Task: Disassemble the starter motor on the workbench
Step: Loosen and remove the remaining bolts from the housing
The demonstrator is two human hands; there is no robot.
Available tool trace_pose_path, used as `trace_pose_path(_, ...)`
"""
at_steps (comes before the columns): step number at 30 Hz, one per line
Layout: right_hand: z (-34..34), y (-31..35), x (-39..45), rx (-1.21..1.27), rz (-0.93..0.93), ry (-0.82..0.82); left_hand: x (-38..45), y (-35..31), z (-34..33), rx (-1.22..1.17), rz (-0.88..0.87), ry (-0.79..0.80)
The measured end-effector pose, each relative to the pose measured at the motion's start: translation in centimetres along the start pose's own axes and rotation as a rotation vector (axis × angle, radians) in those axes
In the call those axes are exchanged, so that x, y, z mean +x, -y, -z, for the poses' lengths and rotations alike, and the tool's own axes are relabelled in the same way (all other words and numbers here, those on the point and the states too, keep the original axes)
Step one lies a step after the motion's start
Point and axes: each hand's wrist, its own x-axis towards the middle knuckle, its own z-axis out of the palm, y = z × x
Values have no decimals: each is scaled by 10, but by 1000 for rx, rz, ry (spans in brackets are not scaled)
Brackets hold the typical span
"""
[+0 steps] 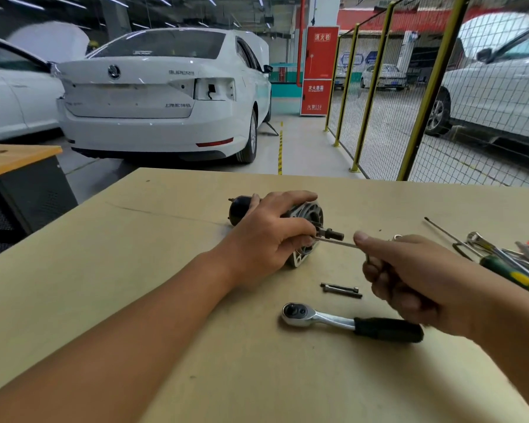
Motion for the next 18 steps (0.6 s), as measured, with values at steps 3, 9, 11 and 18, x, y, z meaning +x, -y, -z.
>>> trace_pose_path(3,-3,2,1,204,-13,63,-1,3,-1,9,-8,5)
trace_pose_path(9,-10,-2,0,-93,382,-148,-1,5,1,23,-25,29)
trace_pose_path(11,-7,-7,5,-649,733,-424,-2,6,1,37,-35,39)
trace_pose_path(18,-13,-3,-4,-536,822,-359,0,3,1,25,-22,26)
